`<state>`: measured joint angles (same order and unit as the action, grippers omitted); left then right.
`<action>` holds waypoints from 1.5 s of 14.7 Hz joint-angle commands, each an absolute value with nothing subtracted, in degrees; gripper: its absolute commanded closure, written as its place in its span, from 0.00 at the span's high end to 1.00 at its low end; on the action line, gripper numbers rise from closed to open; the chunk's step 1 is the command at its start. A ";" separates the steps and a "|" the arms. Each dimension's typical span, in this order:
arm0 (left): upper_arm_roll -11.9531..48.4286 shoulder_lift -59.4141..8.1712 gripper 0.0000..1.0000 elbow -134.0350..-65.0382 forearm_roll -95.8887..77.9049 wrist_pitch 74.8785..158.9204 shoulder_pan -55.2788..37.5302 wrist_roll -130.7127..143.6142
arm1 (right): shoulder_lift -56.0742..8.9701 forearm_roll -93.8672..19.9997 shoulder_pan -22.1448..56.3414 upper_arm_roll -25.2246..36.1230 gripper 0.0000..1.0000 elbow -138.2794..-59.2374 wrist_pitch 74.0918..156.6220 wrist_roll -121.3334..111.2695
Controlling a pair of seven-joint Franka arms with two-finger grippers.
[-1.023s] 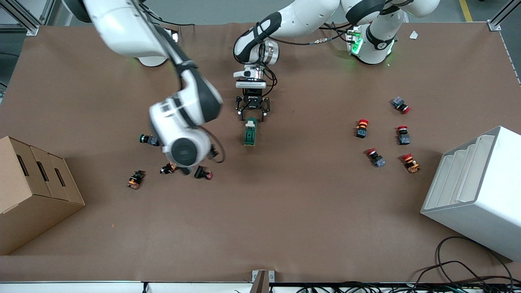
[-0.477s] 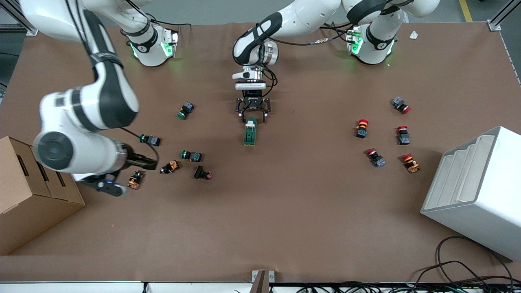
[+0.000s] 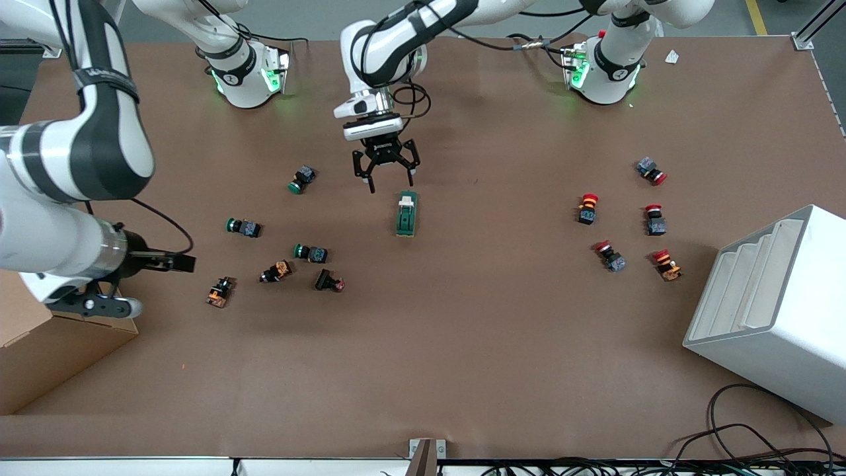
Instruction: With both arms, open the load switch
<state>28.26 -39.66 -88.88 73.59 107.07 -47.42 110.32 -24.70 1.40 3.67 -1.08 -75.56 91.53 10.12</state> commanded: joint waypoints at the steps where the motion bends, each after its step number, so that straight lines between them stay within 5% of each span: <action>1: 28.48 -34.82 0.99 -88.07 65.07 107.84 -43.08 102.07 | -23.03 2.73 1.41 -2.20 1.00 -75.68 91.15 7.12; 14: 28.21 -17.24 1.00 -83.94 34.04 107.14 -21.20 57.96 | -23.11 2.90 -1.14 -2.63 1.00 -69.53 83.32 3.34; 22: 28.30 -15.91 1.00 -77.08 26.38 95.54 -13.46 39.91 | -20.39 -0.70 -1.14 -2.29 1.00 -70.13 82.27 3.16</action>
